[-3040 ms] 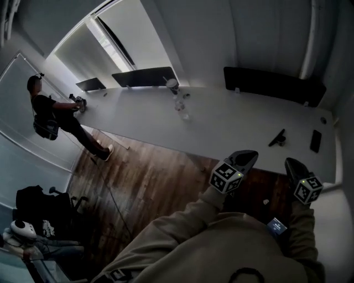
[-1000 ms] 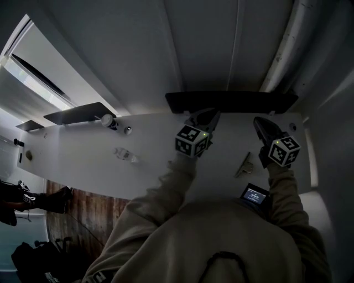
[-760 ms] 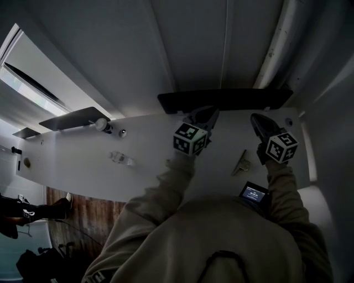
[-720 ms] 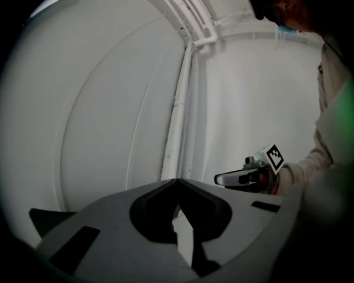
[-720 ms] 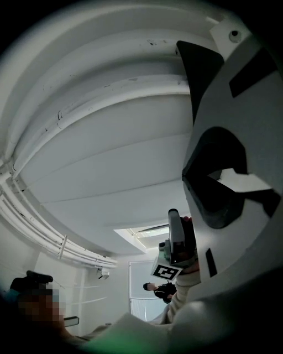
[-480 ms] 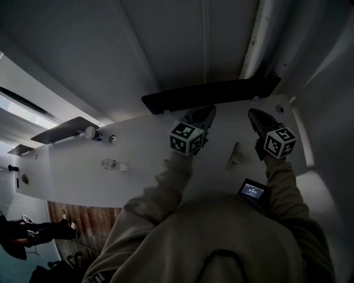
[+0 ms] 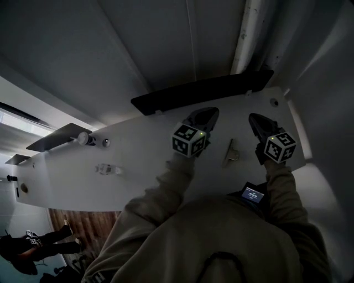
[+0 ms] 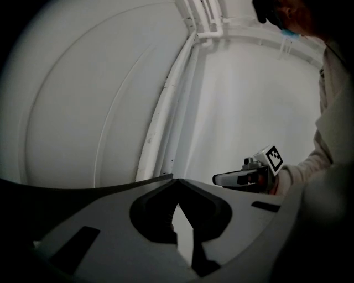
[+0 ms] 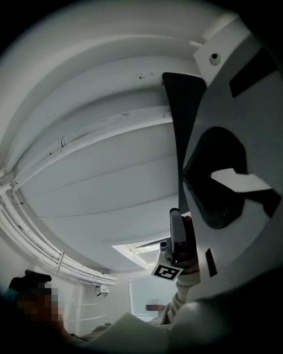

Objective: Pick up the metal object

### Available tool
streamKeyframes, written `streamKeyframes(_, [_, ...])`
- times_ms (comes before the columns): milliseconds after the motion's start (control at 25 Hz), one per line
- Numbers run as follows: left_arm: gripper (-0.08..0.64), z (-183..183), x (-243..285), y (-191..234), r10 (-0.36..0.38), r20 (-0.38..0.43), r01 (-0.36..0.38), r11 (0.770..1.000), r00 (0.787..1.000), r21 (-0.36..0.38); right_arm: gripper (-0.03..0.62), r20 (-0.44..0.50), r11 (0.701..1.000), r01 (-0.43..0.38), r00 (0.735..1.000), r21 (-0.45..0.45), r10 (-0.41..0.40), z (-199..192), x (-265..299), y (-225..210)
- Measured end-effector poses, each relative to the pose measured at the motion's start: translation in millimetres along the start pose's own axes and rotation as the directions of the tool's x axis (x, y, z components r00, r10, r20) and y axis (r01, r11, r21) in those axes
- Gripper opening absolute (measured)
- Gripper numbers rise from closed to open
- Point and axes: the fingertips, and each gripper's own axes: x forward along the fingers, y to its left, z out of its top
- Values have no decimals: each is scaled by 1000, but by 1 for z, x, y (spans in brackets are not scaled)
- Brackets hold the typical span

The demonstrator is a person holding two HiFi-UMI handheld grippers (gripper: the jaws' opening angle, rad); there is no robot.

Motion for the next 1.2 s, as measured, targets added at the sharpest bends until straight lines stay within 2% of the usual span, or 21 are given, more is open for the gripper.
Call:
streamKeyframes(280, [-6, -27, 6, -2, -8, -45, 7, 1000, 999, -28, 21, -43, 999, 19, 999, 36, -18, -27, -3, -12])
streamKeyframes(1200, [-6, -151, 28, -29, -75, -180, 42, 983, 981, -180, 21, -202, 975, 78, 979, 207, -36, -160, -15, -33])
